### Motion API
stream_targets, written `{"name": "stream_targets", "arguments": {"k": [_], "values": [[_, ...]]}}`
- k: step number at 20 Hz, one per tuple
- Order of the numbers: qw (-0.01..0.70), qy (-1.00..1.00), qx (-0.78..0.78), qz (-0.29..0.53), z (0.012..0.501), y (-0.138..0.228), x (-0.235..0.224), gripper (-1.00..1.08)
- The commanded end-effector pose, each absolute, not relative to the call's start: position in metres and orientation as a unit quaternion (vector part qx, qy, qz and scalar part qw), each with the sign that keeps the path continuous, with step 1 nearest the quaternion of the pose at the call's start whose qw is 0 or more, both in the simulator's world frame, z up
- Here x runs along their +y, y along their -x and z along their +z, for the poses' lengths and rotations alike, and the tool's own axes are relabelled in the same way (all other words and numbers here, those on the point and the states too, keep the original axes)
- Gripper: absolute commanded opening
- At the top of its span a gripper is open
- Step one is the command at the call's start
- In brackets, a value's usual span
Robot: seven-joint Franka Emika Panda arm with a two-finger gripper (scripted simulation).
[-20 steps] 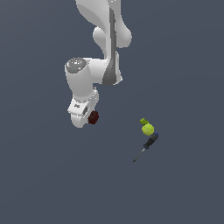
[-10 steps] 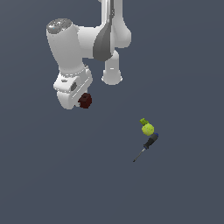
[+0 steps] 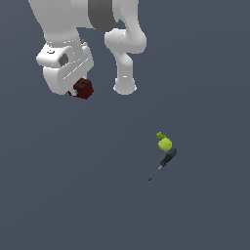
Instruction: Pick up a designated object from a clutter of objects.
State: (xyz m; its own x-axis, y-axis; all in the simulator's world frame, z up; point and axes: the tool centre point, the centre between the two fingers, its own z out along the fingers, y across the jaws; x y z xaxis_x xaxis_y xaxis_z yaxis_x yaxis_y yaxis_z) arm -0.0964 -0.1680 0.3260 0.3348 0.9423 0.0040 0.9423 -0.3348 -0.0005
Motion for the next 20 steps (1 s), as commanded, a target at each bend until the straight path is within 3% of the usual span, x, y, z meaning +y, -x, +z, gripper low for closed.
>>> {"name": "stream_targets", "arguments": {"k": [1, 11, 20], "values": [[0.001, 0.817, -0.577, -0.002, 0.351, 0.103, -0.175, -1.0], [0.0, 0.817, -0.576, -0.001, 0.425, 0.118, -0.196, -1.0], [0.0, 0.818, -0.576, 0.0, 0.45, 0.121, -0.204, -1.0]]}}
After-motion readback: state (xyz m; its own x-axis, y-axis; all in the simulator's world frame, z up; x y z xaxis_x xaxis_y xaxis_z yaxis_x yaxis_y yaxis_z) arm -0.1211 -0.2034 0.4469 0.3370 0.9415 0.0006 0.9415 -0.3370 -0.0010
